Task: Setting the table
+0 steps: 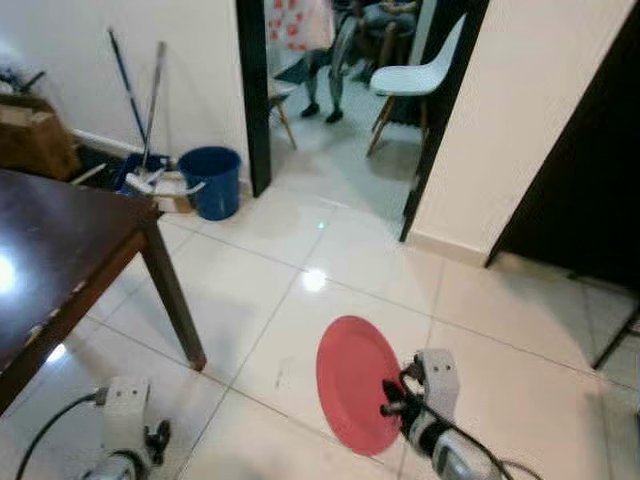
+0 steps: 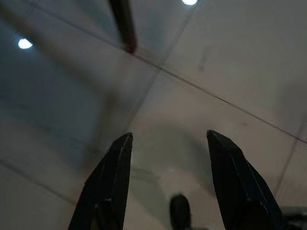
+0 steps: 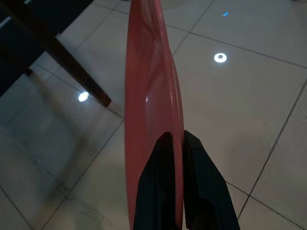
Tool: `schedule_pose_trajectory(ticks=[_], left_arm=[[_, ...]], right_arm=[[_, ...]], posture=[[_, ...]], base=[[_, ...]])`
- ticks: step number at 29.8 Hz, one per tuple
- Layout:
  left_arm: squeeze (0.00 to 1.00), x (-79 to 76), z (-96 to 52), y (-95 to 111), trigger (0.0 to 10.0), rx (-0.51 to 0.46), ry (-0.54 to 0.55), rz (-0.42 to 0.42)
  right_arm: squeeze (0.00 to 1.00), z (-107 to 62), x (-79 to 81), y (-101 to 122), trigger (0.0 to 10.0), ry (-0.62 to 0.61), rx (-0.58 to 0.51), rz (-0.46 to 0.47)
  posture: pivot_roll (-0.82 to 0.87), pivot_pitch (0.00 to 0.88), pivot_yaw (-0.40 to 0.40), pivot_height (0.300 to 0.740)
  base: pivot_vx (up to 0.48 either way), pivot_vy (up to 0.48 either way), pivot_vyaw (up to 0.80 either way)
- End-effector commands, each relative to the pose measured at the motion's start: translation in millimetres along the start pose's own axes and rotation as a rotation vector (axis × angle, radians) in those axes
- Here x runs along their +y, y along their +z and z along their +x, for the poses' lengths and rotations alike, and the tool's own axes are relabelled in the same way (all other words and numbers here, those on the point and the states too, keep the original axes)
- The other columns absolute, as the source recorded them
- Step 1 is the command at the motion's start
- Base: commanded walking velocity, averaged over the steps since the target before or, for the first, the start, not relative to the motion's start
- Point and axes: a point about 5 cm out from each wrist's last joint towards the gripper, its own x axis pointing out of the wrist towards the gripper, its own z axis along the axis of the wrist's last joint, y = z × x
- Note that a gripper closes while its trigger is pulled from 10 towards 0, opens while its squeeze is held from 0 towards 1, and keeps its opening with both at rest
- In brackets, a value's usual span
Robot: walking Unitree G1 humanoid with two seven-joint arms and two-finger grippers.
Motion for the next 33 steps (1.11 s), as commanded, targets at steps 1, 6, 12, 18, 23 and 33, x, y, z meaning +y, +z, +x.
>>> schedule_pose_trajectory(ticks=[1, 6, 12, 18, 23, 33], left_arm=[[0.0, 1.4, -0.7, -3, 10.0, -0.005, 0.002, 0.03], [0.0, -1.4, 1.5, 6, 10.0, -0.072, -0.009, 0.095], [0.0, -4.0, 4.9, 10, 10.0, -0.109, 0.0, 0.079], [0.0, -6.4, 4.8, 9, 10.0, -0.115, 0.002, 0.078], [0.0, -7.3, 5.4, 8, 10.0, -0.116, -0.015, 0.09], [0.0, -12.1, 7.9, 8, 10.0, -0.118, -0.057, 0.103]], right_arm=[[0.0, 0.0, 2.1, -8, 10.0, -0.015, 0.019, 0.002], [0.0, -0.2, 0.1, -12, 10.0, -0.059, 0.007, 0.019], [0.0, -0.7, -6.7, -13, 10.0, -0.127, -0.007, 0.029], [0.0, -0.3, -6.8, -14, 10.0, -0.146, -0.01, 0.035], [0.0, 0.2, -6.6, -15, 10.0, -0.154, -0.014, 0.035], [0.0, 1.4, -6.8, -15, 10.0, -0.167, -0.017, 0.017]], posture=[[-0.01, 0.0, 0.053, 0.74], [-0.01, 0.0, 0.062, 0.74], [-0.02, 0.0, 0.063, 0.74], [-0.02, 0.0, 0.062, 0.74], [-0.02, 0.0, 0.067, 0.74], [-0.02, 0.0, 0.07, 0.74]], base=[[0.0, 0.0, -0.78], [0.0, 0.0, -0.78], [0.0, 0.0, -0.78], [0.0, 0.0, -0.77], [0.0, 0.0, -0.77], [0.0, 0.0, -0.77]])
